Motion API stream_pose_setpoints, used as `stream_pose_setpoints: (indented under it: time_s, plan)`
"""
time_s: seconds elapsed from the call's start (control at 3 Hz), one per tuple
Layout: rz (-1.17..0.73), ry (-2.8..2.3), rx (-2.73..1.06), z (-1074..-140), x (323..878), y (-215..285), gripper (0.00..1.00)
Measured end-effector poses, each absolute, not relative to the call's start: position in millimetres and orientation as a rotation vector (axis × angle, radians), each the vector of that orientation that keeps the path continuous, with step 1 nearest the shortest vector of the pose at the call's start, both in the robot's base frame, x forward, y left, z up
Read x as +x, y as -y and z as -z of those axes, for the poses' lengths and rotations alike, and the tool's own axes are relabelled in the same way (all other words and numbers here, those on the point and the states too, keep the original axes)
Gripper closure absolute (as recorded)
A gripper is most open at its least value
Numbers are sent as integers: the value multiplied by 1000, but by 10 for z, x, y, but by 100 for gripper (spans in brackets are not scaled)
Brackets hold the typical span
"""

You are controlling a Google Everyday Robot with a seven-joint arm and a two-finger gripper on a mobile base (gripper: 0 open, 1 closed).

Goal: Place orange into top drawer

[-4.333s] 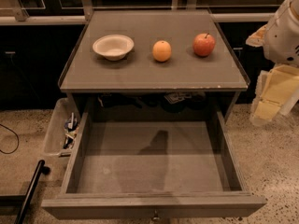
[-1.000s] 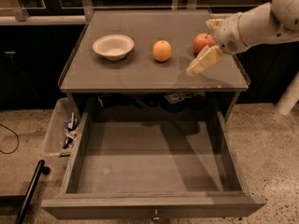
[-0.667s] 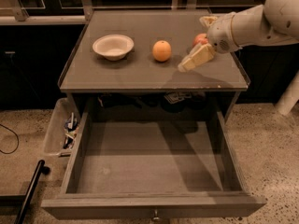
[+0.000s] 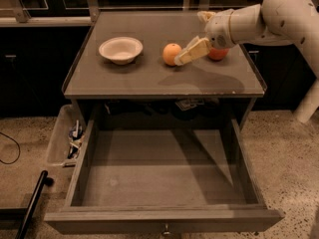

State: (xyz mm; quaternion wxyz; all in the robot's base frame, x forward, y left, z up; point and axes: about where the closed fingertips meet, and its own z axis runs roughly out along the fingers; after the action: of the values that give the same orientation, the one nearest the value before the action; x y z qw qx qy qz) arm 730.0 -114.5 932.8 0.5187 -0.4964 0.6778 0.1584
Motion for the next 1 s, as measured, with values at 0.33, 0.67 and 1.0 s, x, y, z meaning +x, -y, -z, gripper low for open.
stream_pose_setpoints:
  time_s: [0.33,0.67,1.0]
  plan:
    - [-451,-1649,-1203,-9208,7434,1017,0]
    - [-516,-1680,-1220,-9069,7531,931,0]
    - [-563,-1707,-1235,-8930,7618,853,0]
